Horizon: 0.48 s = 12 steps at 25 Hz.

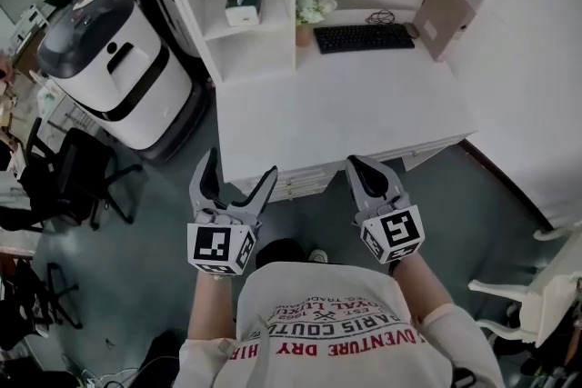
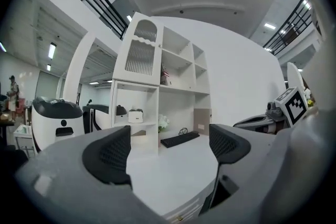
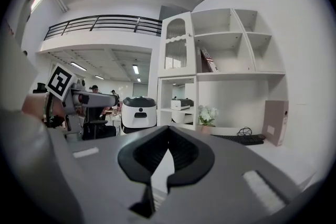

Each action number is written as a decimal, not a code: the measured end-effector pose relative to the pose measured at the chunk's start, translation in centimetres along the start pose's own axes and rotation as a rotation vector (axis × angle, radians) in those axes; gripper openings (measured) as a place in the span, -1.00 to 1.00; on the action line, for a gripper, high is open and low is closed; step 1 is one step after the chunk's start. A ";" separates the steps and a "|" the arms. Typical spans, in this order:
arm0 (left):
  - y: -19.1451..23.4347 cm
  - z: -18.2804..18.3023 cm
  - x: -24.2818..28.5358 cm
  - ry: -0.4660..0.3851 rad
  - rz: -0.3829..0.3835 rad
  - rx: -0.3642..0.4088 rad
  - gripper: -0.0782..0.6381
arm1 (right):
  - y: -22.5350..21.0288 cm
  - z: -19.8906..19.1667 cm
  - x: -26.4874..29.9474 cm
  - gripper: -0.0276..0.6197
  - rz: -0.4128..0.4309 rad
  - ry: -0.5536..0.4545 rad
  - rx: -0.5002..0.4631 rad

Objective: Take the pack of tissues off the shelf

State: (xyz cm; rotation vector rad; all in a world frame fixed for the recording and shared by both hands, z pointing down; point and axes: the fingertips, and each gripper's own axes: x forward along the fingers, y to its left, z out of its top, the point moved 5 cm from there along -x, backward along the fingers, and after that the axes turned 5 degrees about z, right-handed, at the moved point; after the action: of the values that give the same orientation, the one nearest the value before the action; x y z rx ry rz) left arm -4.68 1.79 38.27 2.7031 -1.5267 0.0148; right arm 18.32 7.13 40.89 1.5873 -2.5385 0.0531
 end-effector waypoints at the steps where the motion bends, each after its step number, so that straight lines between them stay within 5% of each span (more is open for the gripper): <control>1: 0.2 0.0 0.7 0.016 0.007 0.014 0.53 | -0.6 0.0 0.5 -0.92 0.007 0.000 0.006; 12: 4.7 0.4 11.9 0.042 0.067 0.046 0.49 | -6.2 1.6 10.4 -0.92 0.056 -0.017 -0.007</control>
State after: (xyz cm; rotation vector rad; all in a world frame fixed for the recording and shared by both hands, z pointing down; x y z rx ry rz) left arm -2.60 -10.81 38.28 2.6671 -1.6242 0.1090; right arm 19.24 -5.06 40.45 1.5207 -2.5925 0.0372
